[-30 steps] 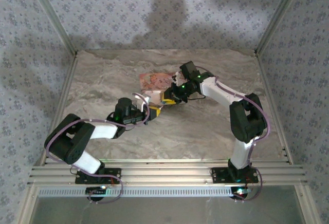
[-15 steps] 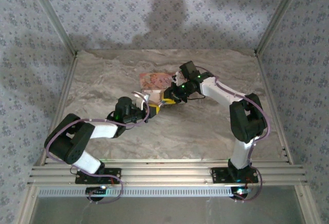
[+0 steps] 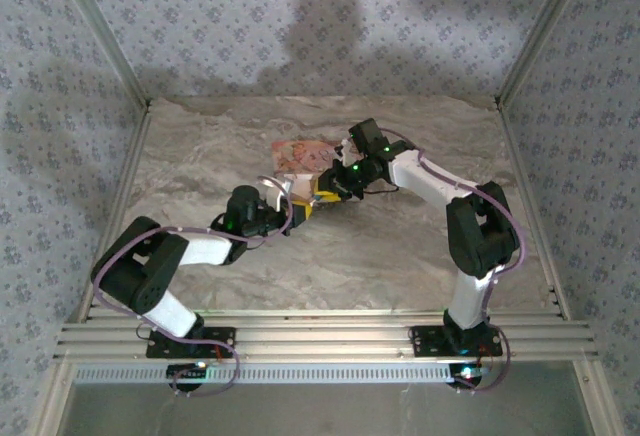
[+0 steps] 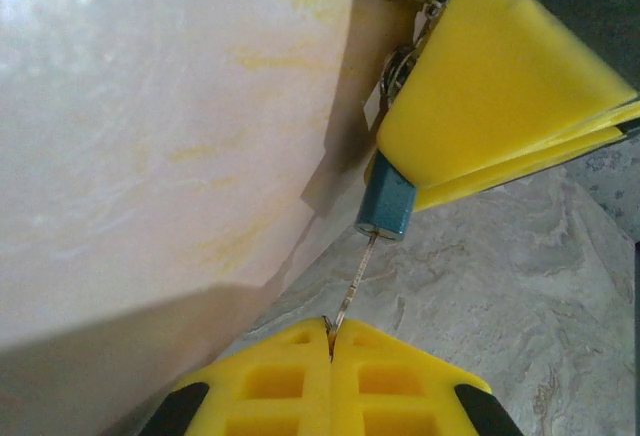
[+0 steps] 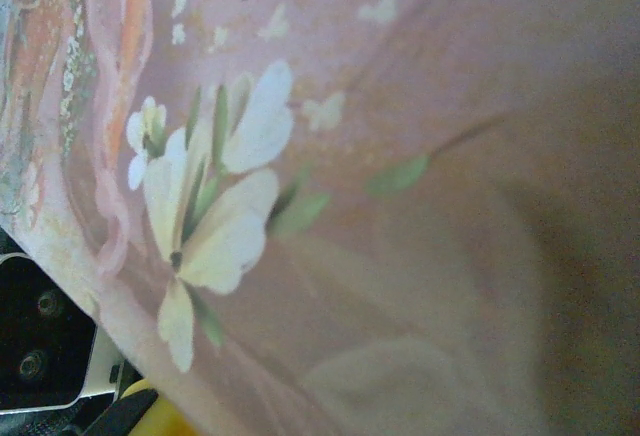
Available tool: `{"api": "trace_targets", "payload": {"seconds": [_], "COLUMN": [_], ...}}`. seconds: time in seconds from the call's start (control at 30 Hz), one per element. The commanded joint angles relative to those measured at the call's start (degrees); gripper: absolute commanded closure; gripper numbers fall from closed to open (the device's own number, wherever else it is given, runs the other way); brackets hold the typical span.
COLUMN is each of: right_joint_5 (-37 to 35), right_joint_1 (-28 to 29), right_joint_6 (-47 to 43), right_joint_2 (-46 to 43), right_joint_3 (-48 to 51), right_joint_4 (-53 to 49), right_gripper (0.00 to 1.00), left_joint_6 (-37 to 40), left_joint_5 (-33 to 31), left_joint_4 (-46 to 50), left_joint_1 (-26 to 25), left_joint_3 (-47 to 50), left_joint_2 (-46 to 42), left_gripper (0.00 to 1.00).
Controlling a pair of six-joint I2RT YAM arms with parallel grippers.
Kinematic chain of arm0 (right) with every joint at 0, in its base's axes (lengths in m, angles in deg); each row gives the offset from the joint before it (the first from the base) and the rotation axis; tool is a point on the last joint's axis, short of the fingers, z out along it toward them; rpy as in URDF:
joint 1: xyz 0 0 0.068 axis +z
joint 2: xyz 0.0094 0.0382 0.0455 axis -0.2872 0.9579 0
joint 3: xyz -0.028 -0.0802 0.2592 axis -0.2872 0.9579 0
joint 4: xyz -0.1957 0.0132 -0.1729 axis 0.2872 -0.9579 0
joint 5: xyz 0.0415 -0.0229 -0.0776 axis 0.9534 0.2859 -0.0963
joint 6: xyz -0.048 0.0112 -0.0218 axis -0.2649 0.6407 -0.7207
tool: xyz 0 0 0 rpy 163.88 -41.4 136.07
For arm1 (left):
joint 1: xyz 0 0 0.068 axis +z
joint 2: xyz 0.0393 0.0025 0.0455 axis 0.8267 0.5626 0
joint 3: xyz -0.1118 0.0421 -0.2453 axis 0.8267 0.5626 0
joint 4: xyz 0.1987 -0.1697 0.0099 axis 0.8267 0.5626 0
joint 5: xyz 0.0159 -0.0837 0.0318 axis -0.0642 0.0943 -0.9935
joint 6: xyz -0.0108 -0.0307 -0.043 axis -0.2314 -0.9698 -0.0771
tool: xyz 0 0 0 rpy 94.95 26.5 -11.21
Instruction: Unlock a padlock with a key
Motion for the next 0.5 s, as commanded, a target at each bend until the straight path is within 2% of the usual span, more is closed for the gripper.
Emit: {"api": "trace_targets", "payload": {"seconds": [0.0,0.47], "right_joint_5": [4.0,2.2], "right_joint_1": [0.9,1.3], "right_joint_6": [1.7,3.4], "right_joint_2": [-2.0,-1.9], "right_joint_3": [0.5,1.1], "right_joint_4": [0.8,1.2], "right_gripper": [1.00,1.00], "left_joint_6": [-1.6,-3.3], "left_joint_5": [-1.8,-2.1], "left_joint_4": [-2.4,-2.4], "left_joint_1": [-0.4,-1.4], "left_joint_3": [-2.2,-2.4], "left_joint_2": [0.4,-1.8], "left_gripper": [1.00,1.00]}}
